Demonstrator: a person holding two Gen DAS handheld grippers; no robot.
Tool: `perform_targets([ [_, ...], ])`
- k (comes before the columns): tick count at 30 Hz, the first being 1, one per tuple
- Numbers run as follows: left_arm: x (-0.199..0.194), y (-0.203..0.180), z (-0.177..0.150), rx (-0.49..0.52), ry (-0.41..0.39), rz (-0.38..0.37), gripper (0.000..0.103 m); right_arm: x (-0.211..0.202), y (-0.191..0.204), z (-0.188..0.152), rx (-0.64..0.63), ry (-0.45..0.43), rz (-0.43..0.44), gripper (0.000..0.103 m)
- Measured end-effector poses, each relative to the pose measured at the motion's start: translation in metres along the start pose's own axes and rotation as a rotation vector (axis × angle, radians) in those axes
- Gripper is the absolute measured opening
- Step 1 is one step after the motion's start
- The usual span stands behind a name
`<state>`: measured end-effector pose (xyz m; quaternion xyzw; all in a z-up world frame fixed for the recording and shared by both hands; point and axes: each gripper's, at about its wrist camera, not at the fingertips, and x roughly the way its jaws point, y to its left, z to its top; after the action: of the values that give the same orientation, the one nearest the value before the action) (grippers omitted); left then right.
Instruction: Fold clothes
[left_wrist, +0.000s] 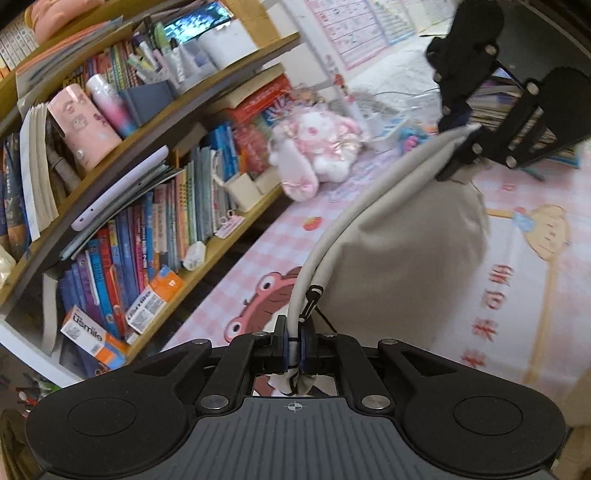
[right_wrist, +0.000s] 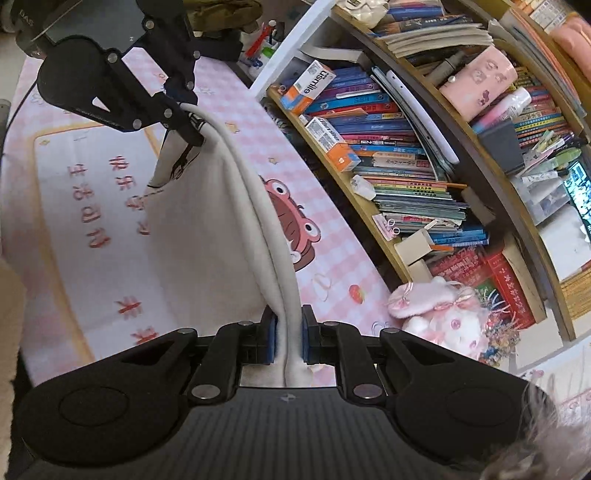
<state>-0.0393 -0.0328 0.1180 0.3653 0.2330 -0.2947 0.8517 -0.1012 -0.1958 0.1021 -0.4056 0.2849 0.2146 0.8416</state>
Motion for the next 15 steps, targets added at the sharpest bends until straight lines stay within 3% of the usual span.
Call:
perform_targets([
  [7,0.044,0.010,0.020,-0.046,0.095,0.030,0.007,0.039,-0.040,-0.013,0.049,-0.047,0.090,0.011],
  [15,0.098,0.011,0.031,-0.004,0.197,0.018,0.012,0.084,-0.078,-0.026,0.136,-0.054,0.201,0.011],
])
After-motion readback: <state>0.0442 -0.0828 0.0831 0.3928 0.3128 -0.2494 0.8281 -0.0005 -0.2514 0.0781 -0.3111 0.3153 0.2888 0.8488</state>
